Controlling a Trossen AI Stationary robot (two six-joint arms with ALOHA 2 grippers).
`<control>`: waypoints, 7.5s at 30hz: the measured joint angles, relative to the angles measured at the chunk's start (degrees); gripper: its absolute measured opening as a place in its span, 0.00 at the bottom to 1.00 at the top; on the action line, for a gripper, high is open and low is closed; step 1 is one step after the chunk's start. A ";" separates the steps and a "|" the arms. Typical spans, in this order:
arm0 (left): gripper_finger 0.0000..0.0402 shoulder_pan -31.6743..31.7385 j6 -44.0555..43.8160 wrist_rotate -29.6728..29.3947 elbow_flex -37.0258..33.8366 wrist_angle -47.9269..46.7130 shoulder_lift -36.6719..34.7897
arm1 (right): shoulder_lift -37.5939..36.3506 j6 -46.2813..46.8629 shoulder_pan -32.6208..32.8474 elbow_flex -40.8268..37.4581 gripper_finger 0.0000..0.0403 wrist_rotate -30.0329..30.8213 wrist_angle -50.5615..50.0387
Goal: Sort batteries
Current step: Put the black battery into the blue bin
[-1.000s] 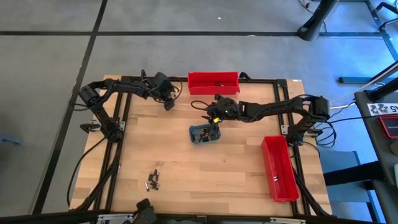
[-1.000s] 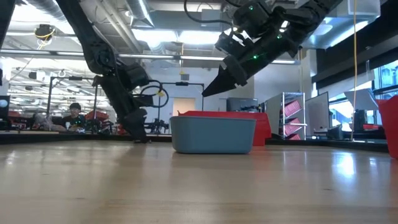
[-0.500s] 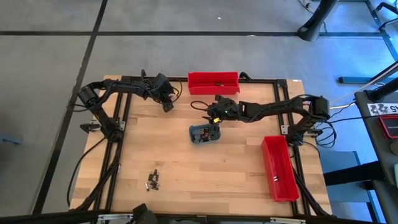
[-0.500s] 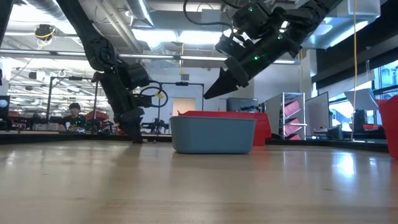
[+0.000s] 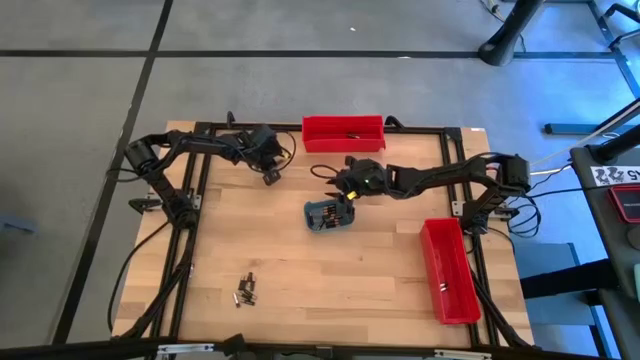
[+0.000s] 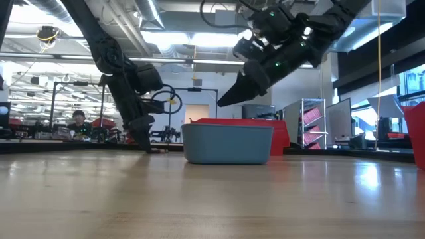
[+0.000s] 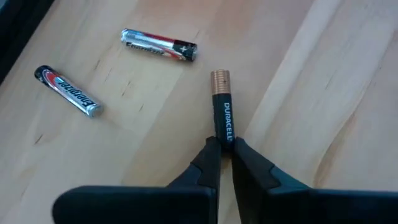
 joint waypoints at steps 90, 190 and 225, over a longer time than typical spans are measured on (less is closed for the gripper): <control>0.37 -20.85 -8.22 4.03 -19.74 40.60 -8.38 | 14.03 -1.06 -6.29 27.08 0.37 2.16 -47.24; 0.08 -25.51 2.77 2.16 -14.97 31.48 -19.50 | 15.37 0.64 0.02 12.85 0.17 -9.13 8.50; 0.41 -13.66 14.52 19.89 -18.93 40.44 -3.44 | 8.61 -1.64 0.07 12.81 0.05 -1.41 -3.70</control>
